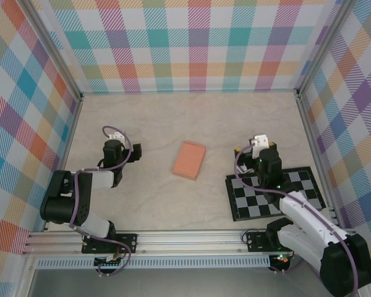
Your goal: Fold the paper box
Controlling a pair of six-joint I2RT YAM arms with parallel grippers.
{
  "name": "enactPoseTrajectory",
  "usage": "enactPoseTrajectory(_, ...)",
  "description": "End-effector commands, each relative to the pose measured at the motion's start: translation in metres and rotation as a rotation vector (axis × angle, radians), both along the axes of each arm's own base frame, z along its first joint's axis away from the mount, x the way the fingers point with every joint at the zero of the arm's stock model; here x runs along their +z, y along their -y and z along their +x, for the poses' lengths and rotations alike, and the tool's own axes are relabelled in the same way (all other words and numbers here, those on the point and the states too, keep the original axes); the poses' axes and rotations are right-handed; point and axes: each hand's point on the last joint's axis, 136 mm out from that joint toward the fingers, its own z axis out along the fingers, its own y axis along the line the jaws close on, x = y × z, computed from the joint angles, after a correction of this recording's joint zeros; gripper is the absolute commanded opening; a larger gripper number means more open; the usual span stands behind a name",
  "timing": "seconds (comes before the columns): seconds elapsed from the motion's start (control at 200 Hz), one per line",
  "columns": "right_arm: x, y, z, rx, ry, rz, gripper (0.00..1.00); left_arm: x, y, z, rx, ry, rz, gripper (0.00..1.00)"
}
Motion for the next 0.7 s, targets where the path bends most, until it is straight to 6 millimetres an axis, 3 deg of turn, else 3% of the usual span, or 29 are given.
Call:
enactPoseTrajectory(0.0,0.001,0.025,0.001,-0.072,0.118,0.048,1.0,0.008,0.006,0.003,-0.066,0.086,-0.025,1.0)
enactPoseTrajectory(0.125,-0.024,0.048,-0.01,-0.132,0.131,0.178,1.0,0.007,0.001,0.004,-0.048,0.083,-0.043,1.0)
enactPoseTrajectory(0.35,-0.028,0.052,-0.005,-0.081,0.122,0.189,1.0,0.007,0.001,0.005,-0.047,0.081,-0.045,1.0)
enactPoseTrajectory(0.365,-0.021,0.051,-0.002,-0.071,0.147,0.189,1.0,0.006,0.001,0.005,-0.047,0.079,-0.045,1.0)
enactPoseTrajectory(0.495,-0.025,0.041,0.016,-0.021,0.119,0.176,1.0,0.006,0.0,0.005,-0.047,0.08,-0.043,1.0)
enactPoseTrajectory(0.695,-0.028,0.045,0.05,-0.048,0.133,0.169,1.0,0.007,0.002,0.004,-0.06,0.09,-0.043,1.0)
